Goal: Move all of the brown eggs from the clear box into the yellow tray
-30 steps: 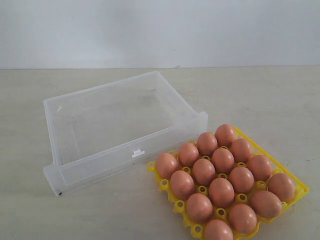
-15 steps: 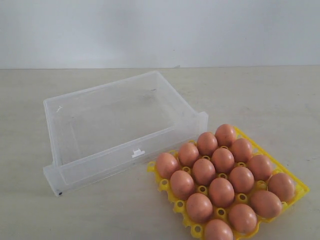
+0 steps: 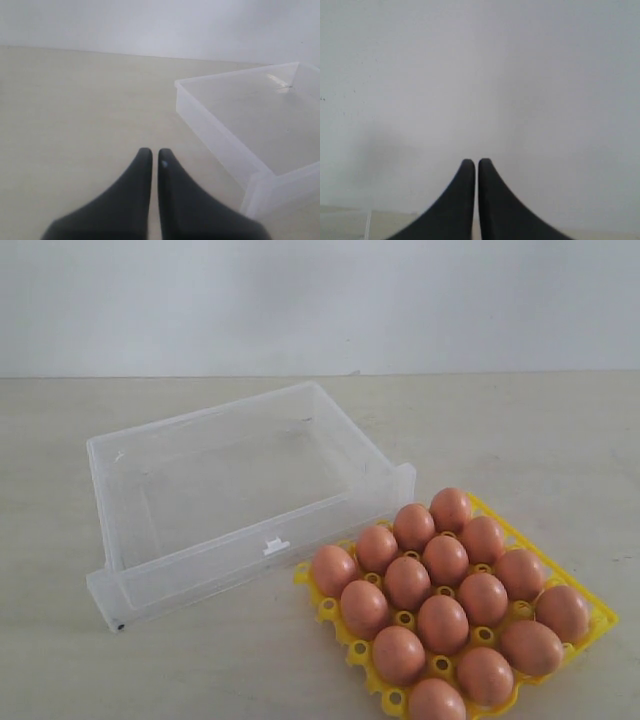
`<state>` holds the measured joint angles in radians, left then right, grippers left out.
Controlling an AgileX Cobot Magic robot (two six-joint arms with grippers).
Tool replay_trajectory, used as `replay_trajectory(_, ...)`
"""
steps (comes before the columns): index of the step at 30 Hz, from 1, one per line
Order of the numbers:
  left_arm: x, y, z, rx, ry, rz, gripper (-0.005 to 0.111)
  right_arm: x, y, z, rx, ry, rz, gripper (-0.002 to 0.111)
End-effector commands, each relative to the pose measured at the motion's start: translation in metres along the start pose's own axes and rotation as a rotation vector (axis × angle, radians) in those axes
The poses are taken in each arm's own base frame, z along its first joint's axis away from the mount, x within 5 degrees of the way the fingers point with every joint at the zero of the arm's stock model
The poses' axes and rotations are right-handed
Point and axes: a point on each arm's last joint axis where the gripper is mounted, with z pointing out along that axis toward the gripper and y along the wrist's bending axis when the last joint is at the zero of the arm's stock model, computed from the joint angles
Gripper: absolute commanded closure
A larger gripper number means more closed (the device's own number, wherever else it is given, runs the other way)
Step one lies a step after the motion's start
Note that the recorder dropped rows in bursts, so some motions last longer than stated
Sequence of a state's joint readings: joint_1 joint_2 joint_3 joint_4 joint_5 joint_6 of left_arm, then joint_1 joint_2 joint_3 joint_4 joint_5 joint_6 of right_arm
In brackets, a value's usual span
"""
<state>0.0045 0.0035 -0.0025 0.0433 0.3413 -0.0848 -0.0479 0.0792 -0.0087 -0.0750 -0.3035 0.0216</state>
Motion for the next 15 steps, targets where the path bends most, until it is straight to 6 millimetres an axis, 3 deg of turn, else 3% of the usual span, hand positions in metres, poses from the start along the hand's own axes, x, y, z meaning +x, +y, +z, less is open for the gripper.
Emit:
replay_trajectory(1,0.0,0.0,0.0,-0.002,-0.006,-0.004,0.103,0.019,-0.001,-0.009,0.023,0.181,0.035,0.109)
replay_trajectory(3,0.0,0.0,0.0,-0.002,-0.006,-0.004,0.103,0.028,-0.001,-0.011,0.026,0.28,0.036,0.109)
replay_trajectory(6,0.0,0.0,0.0,-0.002,-0.006,-0.004,0.103,0.051,-0.001,-0.022,0.035,0.567,0.053,0.109)
replay_trajectory(15,0.0,0.0,0.0,-0.002,-0.006,-0.004,0.103,0.054,0.005,-0.023,-0.106,0.593,-0.02,0.109)
